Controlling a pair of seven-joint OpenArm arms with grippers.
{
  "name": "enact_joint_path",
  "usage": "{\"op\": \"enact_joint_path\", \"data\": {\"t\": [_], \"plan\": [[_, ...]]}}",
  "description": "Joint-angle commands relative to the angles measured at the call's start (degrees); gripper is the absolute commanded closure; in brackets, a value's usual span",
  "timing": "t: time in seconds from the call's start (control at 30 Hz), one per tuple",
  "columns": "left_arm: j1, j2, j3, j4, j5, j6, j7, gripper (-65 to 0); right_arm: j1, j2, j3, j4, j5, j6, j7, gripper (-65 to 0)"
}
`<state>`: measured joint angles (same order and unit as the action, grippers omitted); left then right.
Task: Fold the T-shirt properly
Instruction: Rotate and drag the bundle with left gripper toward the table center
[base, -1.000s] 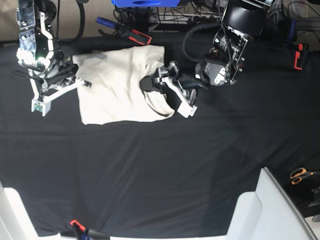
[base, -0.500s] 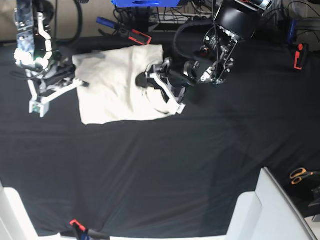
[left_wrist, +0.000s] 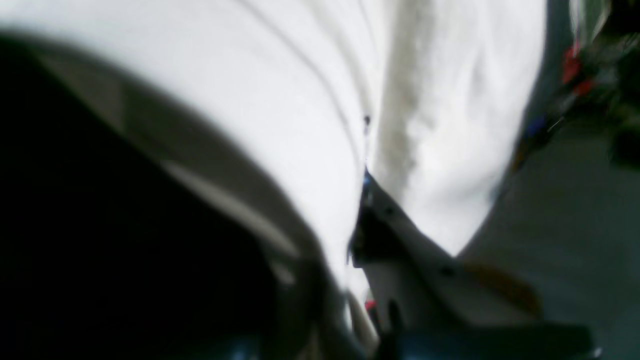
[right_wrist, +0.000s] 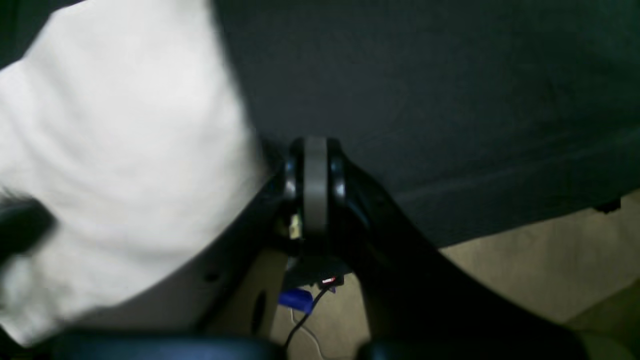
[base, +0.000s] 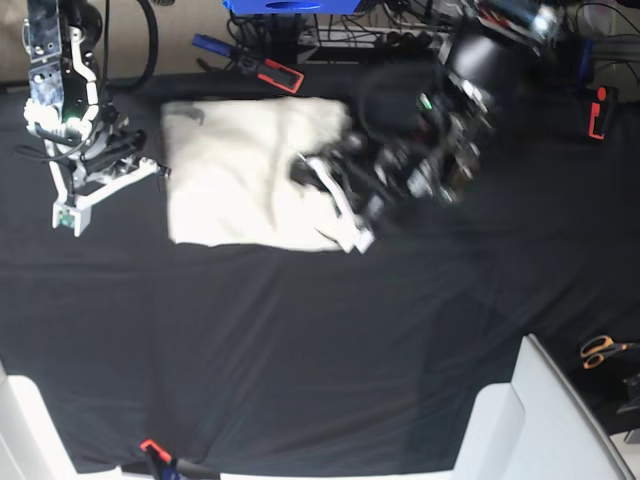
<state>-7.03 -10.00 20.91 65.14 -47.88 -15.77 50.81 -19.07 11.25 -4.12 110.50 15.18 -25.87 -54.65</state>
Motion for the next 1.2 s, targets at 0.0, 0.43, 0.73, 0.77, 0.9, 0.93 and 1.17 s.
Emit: {"op": "enact_joint_path", "data": {"t": [0.0, 0.43, 0.73, 0.77, 0.9, 0.93, 1.17], "plan": [[-2.4, -0.3, -0.4, 1.2, -1.1, -0.2, -0.1, 0.0, 0.4, 0.4, 0.2, 0.9, -0.2, 0.2, 1.0, -0.8], [-23.3, -5.3, 34.6, 0.7, 8.9, -0.3, 5.2, 0.0, 1.2, -0.8, 4.4, 0.9, -0.1, 0.1, 1.0, -0.8], [-30.5, -3.3, 43.2, 0.7, 22.3, -0.3, 5.1, 0.0, 1.2, -0.8, 4.9, 0.9, -0.1, 0.1, 1.0, -0.8], [-30.7, -3.2, 43.2, 0.7, 25.0, -0.3, 5.1, 0.0, 1.2, -0.8, 4.9, 0.9, -0.1, 0.1, 1.0, -0.8], [-30.4, -1.6, 43.3, 0.8, 34.6, -1.5, 5.0, 0.0, 1.2, -0.8, 4.9, 0.9, -0.1, 0.1, 1.0, -0.8], [-30.3, -1.3, 43.3, 1.0, 37.2, -3.3, 4.9, 0.0, 1.3, -0.8, 4.9, 0.9, -0.1, 0.1, 1.0, -0.8], [-28.1, 3.4, 42.8, 0.7, 54.8, -7.5, -1.5, 0.0, 2.0, -0.9, 4.9, 0.9, -0.1, 0.1, 0.8, -0.8]]}}
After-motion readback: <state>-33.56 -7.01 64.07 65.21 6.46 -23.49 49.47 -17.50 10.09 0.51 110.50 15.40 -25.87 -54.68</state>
